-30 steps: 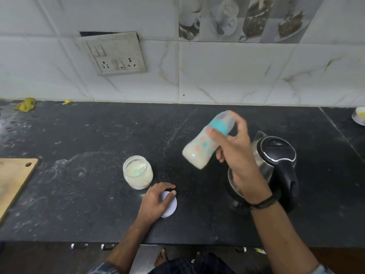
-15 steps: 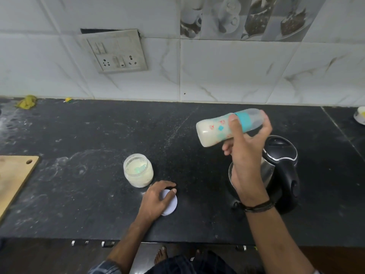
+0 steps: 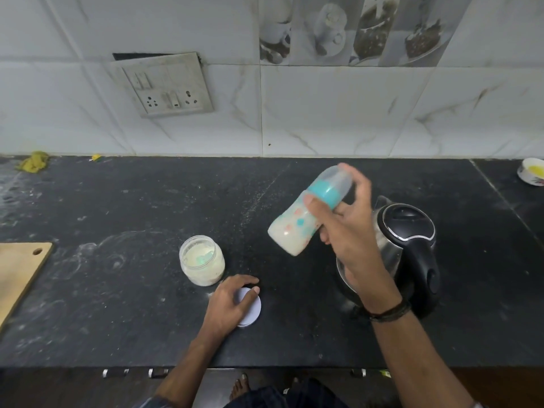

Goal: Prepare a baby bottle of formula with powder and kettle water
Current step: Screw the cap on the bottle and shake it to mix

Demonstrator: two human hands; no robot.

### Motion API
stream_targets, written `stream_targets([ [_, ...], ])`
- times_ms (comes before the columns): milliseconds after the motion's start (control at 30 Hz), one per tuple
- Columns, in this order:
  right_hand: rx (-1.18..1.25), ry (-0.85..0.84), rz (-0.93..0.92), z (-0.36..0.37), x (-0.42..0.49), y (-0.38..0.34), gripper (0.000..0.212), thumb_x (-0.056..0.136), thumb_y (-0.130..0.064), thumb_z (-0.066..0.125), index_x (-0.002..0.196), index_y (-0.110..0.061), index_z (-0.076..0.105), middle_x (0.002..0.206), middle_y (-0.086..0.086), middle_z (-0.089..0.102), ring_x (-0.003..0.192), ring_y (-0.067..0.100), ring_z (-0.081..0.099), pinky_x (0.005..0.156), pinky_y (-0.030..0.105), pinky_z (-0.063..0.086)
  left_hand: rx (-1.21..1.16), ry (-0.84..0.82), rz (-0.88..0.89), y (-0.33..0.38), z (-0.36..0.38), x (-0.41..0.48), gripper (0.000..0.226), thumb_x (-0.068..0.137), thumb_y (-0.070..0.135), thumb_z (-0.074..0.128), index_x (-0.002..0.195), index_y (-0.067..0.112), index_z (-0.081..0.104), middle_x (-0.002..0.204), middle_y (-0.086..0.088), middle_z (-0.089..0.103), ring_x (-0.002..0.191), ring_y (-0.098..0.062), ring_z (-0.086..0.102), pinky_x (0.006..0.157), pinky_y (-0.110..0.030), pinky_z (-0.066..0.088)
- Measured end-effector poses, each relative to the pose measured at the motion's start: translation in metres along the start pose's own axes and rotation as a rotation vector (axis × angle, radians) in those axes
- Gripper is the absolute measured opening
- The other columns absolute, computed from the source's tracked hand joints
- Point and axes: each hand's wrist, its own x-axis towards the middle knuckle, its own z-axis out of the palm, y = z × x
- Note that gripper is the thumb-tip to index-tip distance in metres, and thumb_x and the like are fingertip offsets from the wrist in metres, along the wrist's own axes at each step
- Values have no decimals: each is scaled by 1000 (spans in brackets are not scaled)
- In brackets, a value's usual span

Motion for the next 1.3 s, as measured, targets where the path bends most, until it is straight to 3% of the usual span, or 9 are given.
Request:
stream_targets([
  [100, 116, 202, -34, 0, 6, 0, 57, 95, -20, 71, 139, -30, 35, 95, 10, 70, 54, 11, 52, 43, 21, 40, 9, 5, -1, 1, 0, 0, 26, 89, 50, 59, 106, 38, 75, 112, 34, 66, 111, 4, 61, 95, -18, 43],
  [267, -55, 5, 38, 3, 3, 5, 58, 93, -15, 74, 138, -30, 40, 89, 7, 68, 50, 2, 55, 42, 18, 41, 4, 6, 17, 1, -1, -1, 27, 89, 51, 59, 106, 36, 75, 111, 33, 67, 110, 5, 61, 94, -15, 41],
  [400, 115, 222, -22, 2, 8, 4, 58, 95, -21, 71, 139, -33, 34, 100, 11, 70, 53, 10, 51, 42, 20, 40, 17, 3, -11, 3, -1, -1, 22, 90, 44, 63, 106, 35, 75, 110, 35, 66, 111, 6, 59, 94, -9, 38],
  [567, -34, 7, 13, 3, 4, 4, 58, 91, -11, 75, 134, -31, 42, 93, 8, 68, 52, 2, 56, 44, 16, 43, 7, -10, -5, 3, -1, -2, 20, 91, 40, 65, 106, 34, 75, 115, 37, 63, 111, 7, 59, 93, -5, 36],
  [700, 145, 281, -73, 4, 8, 2, 59, 96, -21, 71, 140, -30, 33, 100, 8, 71, 55, 13, 53, 42, 22, 41, 10, -16, -32, 1, 0, 0, 14, 94, 33, 70, 107, 35, 75, 114, 36, 64, 111, 7, 59, 94, -8, 37],
  [867, -54, 8, 18, 3, 2, 7, 58, 92, -11, 74, 135, -31, 42, 103, 15, 67, 56, 2, 59, 46, 16, 44, -7, -11, -9, 0, 0, -1, 20, 91, 42, 65, 107, 36, 75, 113, 35, 65, 110, 4, 61, 96, -18, 43],
  [1033, 120, 276, -37, 2, 9, 3, 58, 96, -22, 70, 140, -28, 34, 98, 10, 69, 51, 12, 50, 41, 22, 39, -5, -6, -18, 1, 0, 0, 20, 90, 41, 65, 106, 36, 75, 114, 35, 65, 111, 4, 60, 97, -20, 44],
  [1167, -24, 32, 14, 3, 4, 4, 56, 92, -10, 73, 134, -30, 42, 100, 13, 67, 56, 2, 58, 45, 16, 44, -11, -9, -7, -1, 0, 0, 19, 91, 41, 65, 107, 36, 75, 114, 34, 65, 111, 2, 61, 96, -24, 46],
  [1300, 136, 266, -43, 0, 9, 2, 56, 96, -20, 70, 138, -31, 35, 101, 14, 68, 55, 11, 53, 41, 21, 39, -3, -16, -25, -3, 1, 0, 14, 94, 32, 71, 107, 37, 74, 113, 34, 66, 112, 3, 61, 96, -23, 45],
])
